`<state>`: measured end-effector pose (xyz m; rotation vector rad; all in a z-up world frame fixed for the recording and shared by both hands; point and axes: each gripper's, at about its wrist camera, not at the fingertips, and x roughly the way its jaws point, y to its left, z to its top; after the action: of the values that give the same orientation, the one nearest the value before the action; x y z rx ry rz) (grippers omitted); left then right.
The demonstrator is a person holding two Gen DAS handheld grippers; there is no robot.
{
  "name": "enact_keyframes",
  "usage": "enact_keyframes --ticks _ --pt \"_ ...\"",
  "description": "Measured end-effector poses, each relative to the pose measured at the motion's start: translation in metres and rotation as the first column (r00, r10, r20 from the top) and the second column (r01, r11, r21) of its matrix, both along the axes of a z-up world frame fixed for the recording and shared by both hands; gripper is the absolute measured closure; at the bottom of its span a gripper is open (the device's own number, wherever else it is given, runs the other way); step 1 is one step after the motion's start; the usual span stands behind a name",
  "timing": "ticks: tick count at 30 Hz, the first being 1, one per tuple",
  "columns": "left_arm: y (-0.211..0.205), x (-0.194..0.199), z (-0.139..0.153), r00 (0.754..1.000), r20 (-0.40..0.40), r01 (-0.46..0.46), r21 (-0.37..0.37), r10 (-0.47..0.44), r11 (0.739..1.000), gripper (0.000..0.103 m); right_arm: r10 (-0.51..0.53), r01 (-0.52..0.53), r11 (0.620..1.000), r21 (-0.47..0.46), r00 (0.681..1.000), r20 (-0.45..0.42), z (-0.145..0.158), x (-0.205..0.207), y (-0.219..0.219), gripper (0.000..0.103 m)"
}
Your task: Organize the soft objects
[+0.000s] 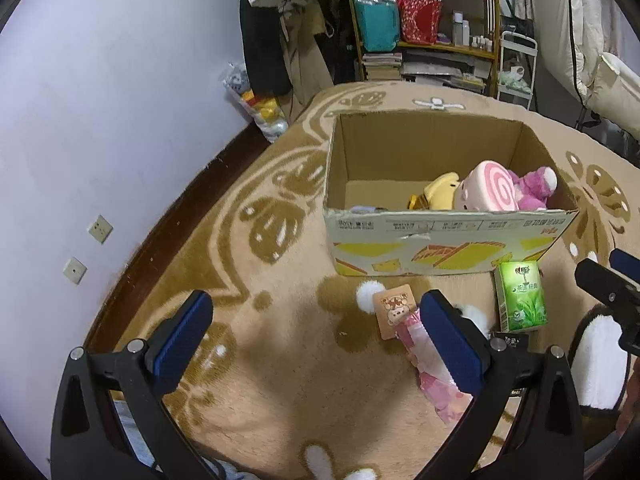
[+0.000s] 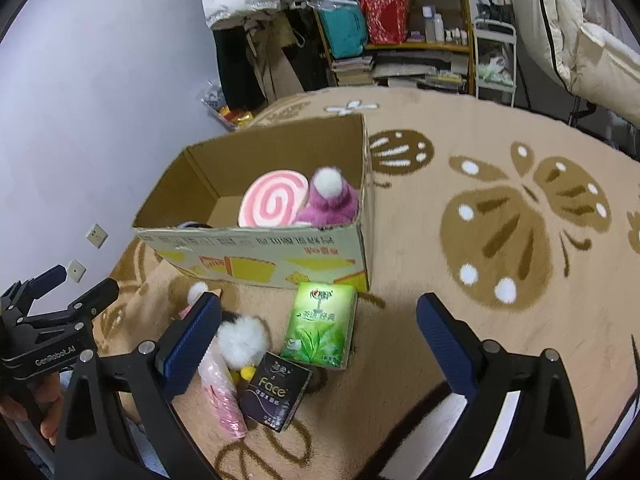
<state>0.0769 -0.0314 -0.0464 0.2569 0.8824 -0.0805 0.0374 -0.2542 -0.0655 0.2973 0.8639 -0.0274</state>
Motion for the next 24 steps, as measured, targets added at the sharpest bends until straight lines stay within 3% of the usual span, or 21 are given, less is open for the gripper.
enact_keyframes --ticks 7,24 --pt "-0.009 0.009 -0.016 0.999 -0.047 0.009 0.023 -0.008 1.000 0.001 -0.021 0.023 1.000 0.021 0.998 -0.065 -0.024 0.011 -0.005 0.001" --pt "-0.034 0.012 -0.044 0.988 -0.135 0.085 0.051 -0.077 0.995 0.001 -0.023 0.033 0.994 0.102 0.994 -0.106 -0.045 0.033 -0.017 0.001"
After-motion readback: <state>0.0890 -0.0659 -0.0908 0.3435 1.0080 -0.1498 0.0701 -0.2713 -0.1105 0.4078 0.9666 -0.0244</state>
